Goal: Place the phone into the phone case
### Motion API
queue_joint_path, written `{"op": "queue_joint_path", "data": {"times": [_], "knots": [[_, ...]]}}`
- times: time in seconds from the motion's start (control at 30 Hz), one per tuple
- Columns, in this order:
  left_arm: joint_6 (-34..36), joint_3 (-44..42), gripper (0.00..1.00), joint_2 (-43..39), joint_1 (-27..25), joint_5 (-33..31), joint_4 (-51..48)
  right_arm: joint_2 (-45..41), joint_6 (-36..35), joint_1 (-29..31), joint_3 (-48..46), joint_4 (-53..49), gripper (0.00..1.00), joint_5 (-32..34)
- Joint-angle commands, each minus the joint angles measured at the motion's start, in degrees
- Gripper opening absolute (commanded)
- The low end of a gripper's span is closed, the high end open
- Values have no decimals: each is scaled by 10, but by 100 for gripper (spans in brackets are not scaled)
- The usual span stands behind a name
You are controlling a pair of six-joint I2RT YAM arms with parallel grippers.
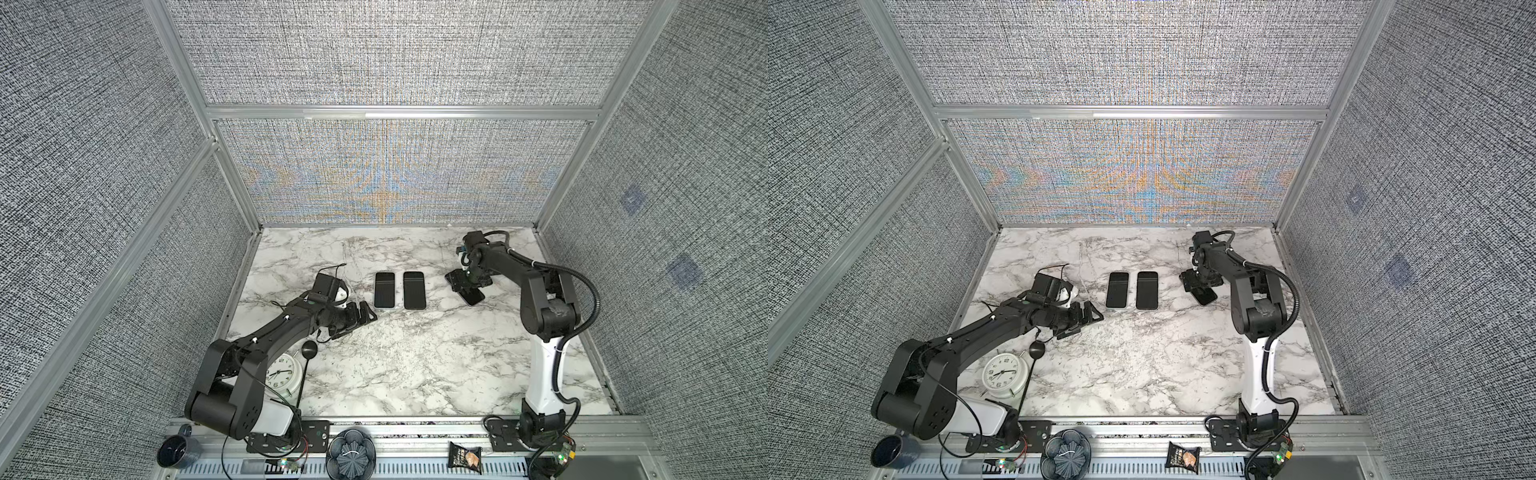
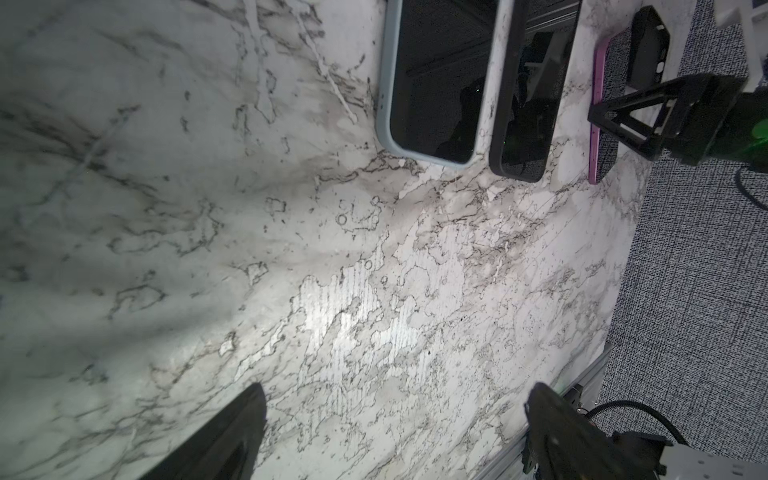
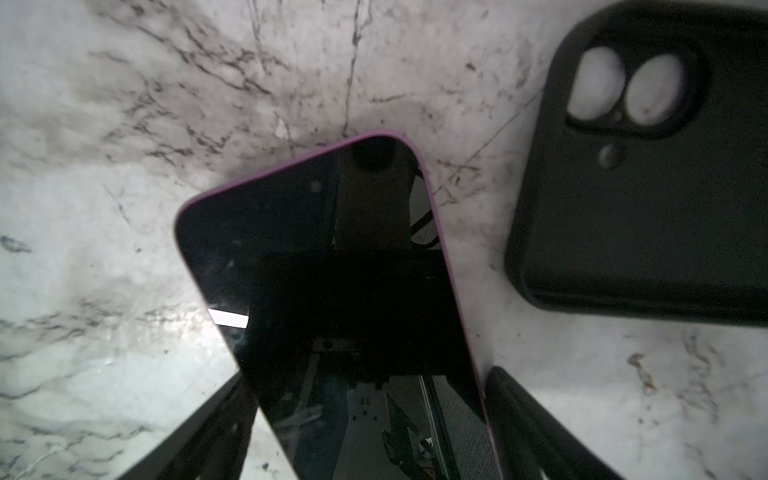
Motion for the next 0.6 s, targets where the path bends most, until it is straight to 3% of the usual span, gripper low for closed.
{"op": "queue_joint_path", "data": {"times": [0.0,0.57], "knots": [[-1,-2,98,-3,0,-7,3,4,14,3,6,-67,86,-14],[-1,-21,99,-34,0,-14,4,6,103,43,-4,-100,73,12]]}}
